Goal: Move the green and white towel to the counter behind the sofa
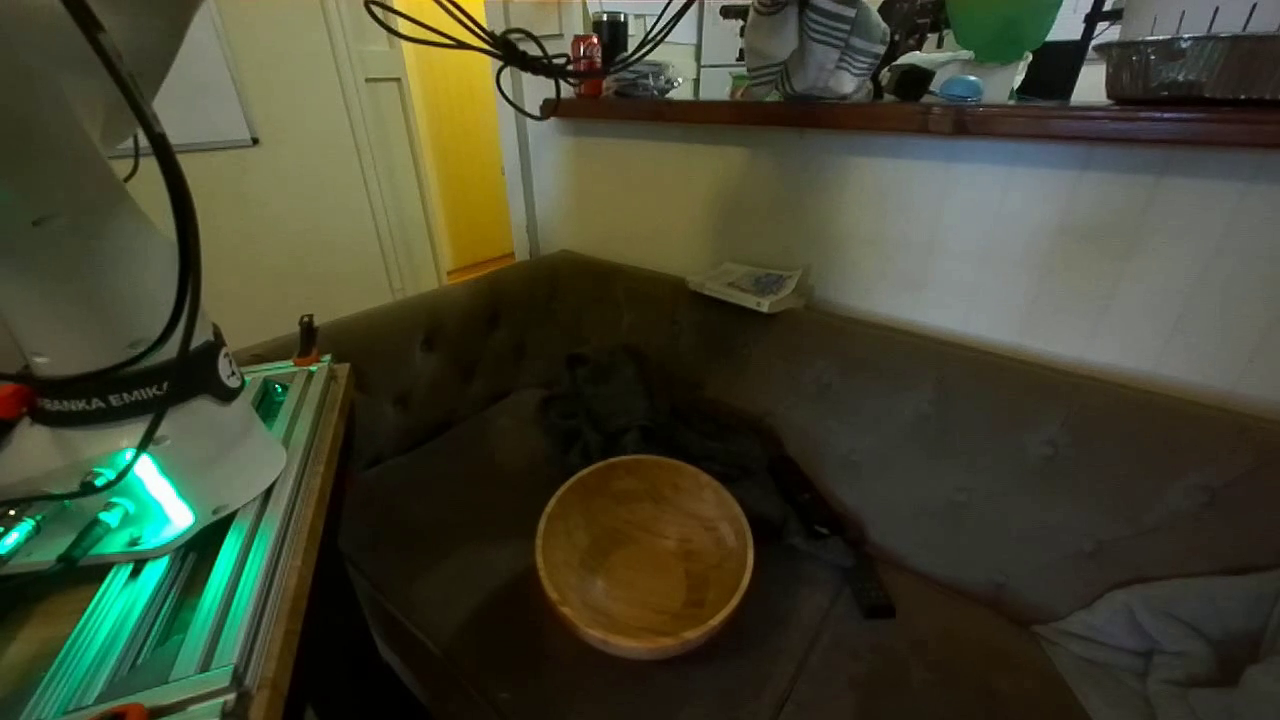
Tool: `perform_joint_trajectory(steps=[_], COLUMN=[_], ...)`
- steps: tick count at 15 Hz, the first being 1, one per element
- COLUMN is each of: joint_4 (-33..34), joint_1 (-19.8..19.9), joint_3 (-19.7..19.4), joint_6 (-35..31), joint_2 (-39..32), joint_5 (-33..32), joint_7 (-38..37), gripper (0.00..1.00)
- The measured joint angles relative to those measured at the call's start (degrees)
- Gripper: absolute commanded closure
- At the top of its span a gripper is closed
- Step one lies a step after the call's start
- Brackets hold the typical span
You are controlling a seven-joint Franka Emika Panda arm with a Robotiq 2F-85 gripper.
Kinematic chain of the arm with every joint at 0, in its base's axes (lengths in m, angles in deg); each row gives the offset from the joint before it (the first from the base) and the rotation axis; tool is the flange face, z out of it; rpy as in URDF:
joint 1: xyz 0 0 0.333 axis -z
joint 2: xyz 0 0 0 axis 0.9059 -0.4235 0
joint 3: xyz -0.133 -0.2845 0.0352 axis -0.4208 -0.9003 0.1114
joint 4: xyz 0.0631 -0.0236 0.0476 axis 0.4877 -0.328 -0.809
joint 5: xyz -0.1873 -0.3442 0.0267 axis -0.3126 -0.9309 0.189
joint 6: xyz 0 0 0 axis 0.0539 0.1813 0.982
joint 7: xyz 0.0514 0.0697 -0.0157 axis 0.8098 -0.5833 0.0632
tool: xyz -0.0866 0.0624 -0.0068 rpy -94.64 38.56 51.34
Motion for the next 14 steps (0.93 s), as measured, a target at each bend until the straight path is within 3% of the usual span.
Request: perform_joint_trajectory(steps=[3, 6, 8, 12, 13, 14], joint_4=[7.5, 13.1, 15.2, 18.6, 19.4, 20.1], joint_1=[0.0, -1.4, -2.4, -5.3, -5.9, -6.4], joint_3=[6.2, 6.9, 4.2, -4.7, -6.3, -7.7], joint_6=[5.2, 12.4, 17.1, 26.1, 28.3, 30.4], joint_2=[-7.0, -10.7, -11.2, -10.9, -10.9, -10.9], joint_5=[0.0, 0.0, -0.1, -3.9, -4.8, -5.3], joint_7=[4.4, 4.6, 1.9, -3.4, -3.9, -4.4], gripper=[0.94, 0.94, 0.94, 0.94, 0.53, 0.51])
